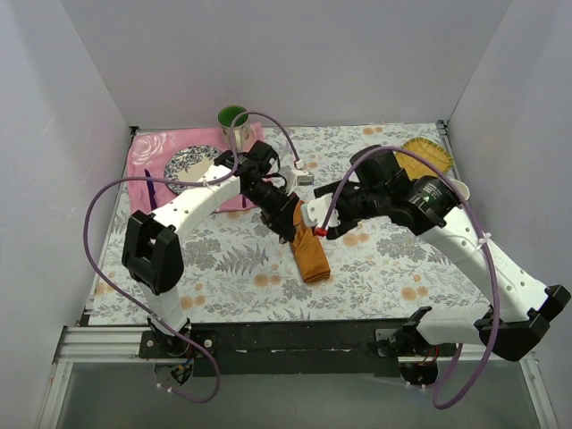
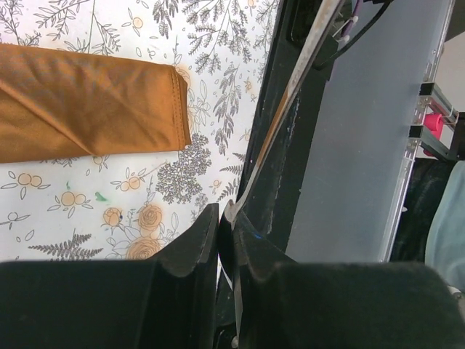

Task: Fold the napkin into a case and place the utensils inside
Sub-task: Pass from the left arm to the right

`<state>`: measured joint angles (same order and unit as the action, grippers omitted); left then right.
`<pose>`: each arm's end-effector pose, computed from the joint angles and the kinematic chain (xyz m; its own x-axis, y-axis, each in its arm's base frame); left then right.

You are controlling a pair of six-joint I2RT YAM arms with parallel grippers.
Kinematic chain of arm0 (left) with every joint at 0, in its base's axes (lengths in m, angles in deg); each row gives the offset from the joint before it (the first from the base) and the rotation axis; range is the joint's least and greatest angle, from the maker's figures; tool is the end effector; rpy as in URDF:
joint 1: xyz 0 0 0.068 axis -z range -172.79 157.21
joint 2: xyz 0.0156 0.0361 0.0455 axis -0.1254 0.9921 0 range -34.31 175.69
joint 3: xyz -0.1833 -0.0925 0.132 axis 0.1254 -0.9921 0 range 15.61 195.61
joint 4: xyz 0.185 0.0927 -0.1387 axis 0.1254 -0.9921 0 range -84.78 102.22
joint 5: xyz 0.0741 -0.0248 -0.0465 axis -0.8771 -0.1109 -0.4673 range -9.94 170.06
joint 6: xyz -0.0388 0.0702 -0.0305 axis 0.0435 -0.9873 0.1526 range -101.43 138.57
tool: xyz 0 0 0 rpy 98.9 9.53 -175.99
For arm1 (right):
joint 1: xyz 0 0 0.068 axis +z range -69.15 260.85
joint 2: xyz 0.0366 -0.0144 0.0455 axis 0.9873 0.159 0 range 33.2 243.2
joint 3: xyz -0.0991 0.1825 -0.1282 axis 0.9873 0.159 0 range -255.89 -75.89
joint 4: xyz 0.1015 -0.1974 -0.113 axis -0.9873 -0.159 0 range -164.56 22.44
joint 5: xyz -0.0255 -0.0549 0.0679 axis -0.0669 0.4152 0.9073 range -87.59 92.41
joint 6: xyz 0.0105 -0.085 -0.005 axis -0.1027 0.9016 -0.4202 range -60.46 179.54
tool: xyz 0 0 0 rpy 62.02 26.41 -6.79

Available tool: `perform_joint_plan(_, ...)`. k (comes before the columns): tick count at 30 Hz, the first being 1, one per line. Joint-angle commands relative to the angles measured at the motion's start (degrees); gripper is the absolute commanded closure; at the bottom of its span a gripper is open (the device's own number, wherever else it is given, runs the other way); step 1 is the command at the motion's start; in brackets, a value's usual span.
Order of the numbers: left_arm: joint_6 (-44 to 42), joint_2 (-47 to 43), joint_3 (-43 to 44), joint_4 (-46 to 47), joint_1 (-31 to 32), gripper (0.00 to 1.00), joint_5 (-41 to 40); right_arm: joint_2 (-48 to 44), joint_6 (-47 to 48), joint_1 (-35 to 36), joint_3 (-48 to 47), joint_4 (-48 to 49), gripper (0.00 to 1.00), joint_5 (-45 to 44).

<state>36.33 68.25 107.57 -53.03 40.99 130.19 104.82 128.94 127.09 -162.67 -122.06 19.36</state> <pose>0.2500 -0.2373 0.2397 -0.9238 0.3829 -0.0059 0.2422 0.5725 -0.7833 0.1690 0.2083 0.3614 0.6384 -0.6279 -0.4451 -0.7084 -0.2531 -0.6589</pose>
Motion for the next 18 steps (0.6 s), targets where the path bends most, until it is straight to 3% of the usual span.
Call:
perform_joint_plan(1,-1.49,-8.15,-7.83,7.29,-0.03,0.96,0.67,0.45,-17.34,-7.9,-4.96,-0.35,0.32,9.83)
perform_joint_plan(5,-4.21,-14.75,-15.23,16.03,0.06,0.95,-2.05,1.33,-27.82,-11.34,-8.14,-4.81,0.23,18.54)
perform_joint_plan(9,-11.24,-10.99,-10.06,11.12,-0.03,0.89,-2.76,2.38,-36.44,-11.35,-4.9,-5.62,0.18,26.54)
perform_joint_plan(16,-14.59,-11.77,-9.61,11.99,2.43,0.88,-5.48,6.08,-41.28,-12.49,-3.74,-3.34,0.33,27.26)
perform_joint_plan(18,-15.12,-11.95,-9.7,11.82,2.78,0.88,-6.09,6.52,-41.98,-13.36,-3.74,-2.63,0.33,26.56)
